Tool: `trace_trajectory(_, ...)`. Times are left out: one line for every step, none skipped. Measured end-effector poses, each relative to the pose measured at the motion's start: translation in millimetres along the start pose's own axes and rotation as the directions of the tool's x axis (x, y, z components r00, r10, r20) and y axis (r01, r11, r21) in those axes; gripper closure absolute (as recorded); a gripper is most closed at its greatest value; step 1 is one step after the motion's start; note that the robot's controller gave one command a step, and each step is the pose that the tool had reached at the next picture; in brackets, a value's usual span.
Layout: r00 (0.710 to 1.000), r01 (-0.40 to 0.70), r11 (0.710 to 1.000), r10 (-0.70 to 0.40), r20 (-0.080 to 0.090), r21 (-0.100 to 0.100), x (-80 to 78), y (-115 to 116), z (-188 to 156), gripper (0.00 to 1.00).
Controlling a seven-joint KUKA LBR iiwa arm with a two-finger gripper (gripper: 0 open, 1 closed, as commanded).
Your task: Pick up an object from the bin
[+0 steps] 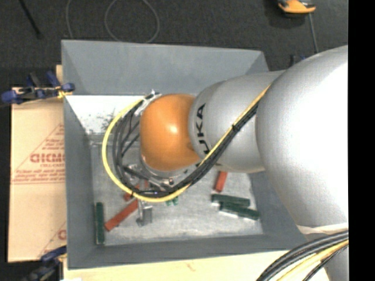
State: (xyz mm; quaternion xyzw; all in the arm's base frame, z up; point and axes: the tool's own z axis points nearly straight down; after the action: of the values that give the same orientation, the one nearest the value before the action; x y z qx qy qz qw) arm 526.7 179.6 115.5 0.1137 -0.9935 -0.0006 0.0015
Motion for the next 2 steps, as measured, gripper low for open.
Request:
trace_trajectory(0.904,0.428,0.904,-0.428,0.007,0.004,17.6,-2.5,44.7,0.0)
trace_trajectory(0.906,0.424,0.906,-0.424,0.007,0.002,17.7,-2.3,44.6,1.0)
